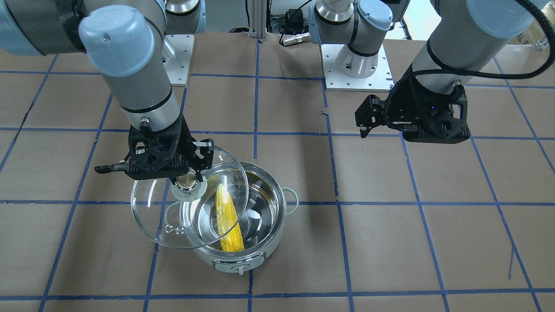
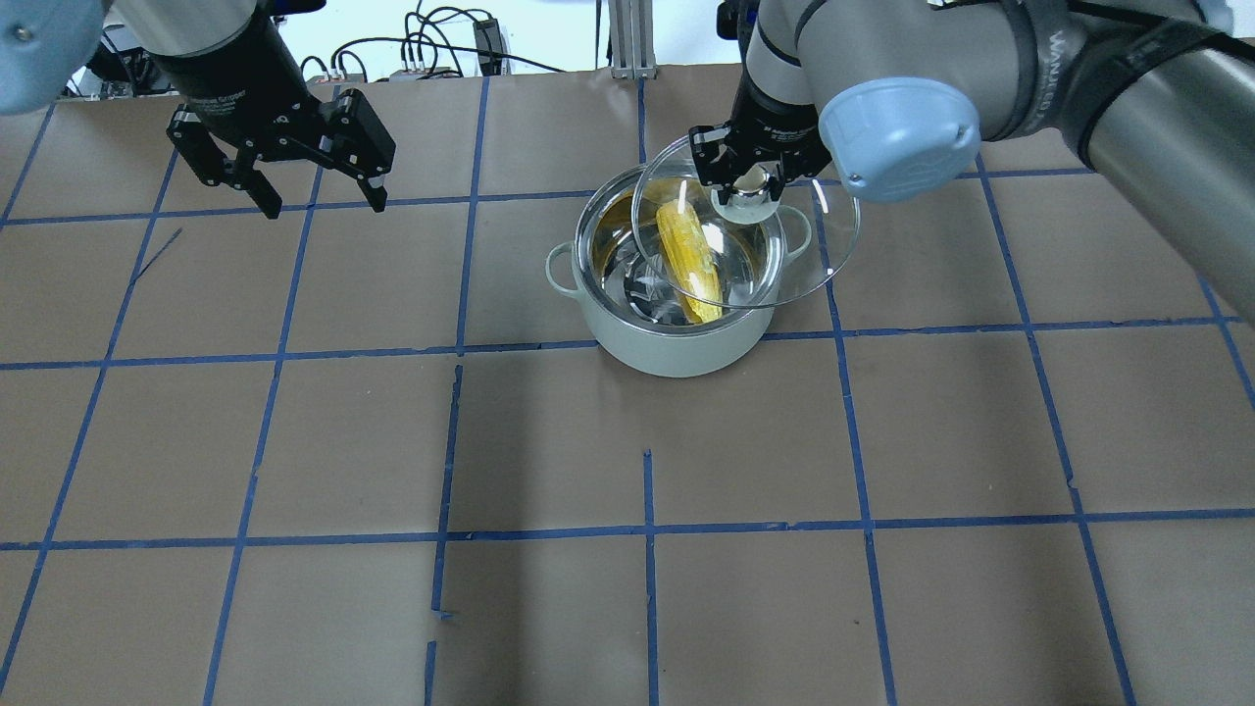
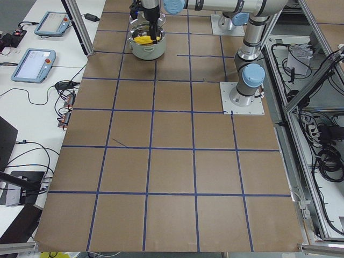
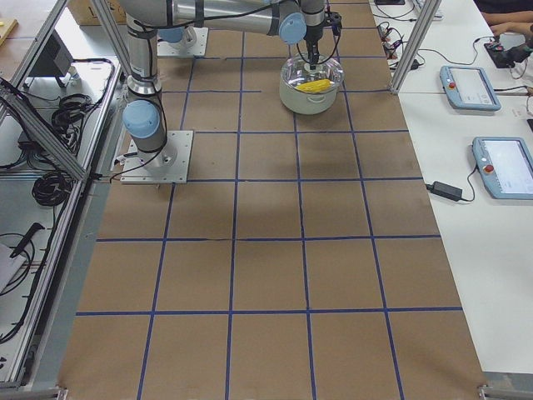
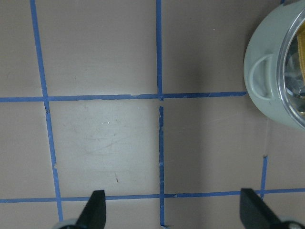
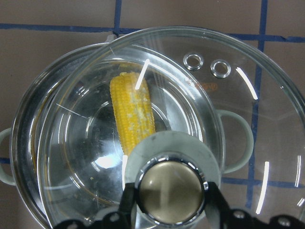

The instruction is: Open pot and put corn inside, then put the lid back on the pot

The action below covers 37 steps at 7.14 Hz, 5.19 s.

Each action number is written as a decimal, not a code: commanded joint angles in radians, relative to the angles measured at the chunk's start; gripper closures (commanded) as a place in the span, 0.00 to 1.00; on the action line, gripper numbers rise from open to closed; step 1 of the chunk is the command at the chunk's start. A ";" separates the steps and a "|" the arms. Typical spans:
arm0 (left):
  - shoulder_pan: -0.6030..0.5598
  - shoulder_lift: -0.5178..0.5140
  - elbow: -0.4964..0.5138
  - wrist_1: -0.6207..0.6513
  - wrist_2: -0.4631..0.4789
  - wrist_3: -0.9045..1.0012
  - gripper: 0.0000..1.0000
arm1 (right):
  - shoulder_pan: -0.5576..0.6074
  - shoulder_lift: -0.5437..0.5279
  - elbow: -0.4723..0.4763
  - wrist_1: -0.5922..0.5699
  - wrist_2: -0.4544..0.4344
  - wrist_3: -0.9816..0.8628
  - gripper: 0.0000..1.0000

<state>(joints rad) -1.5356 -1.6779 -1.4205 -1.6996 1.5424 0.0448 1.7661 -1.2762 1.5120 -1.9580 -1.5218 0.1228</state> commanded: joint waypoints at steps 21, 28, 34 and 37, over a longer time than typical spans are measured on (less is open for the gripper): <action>0.020 0.049 -0.138 0.107 -0.002 0.018 0.00 | 0.090 0.064 0.028 -0.128 0.025 0.095 0.60; 0.022 0.049 -0.134 0.107 -0.002 0.018 0.00 | 0.085 0.066 0.031 -0.127 0.025 0.089 0.60; 0.020 0.053 -0.132 0.107 -0.001 0.020 0.00 | 0.082 0.074 0.030 -0.127 0.023 0.072 0.58; 0.020 0.053 -0.132 0.107 -0.001 0.020 0.00 | 0.079 0.069 0.030 -0.125 0.022 0.061 0.52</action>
<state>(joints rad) -1.5156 -1.6246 -1.5524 -1.5923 1.5416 0.0644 1.8460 -1.2047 1.5424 -2.0832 -1.4987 0.1868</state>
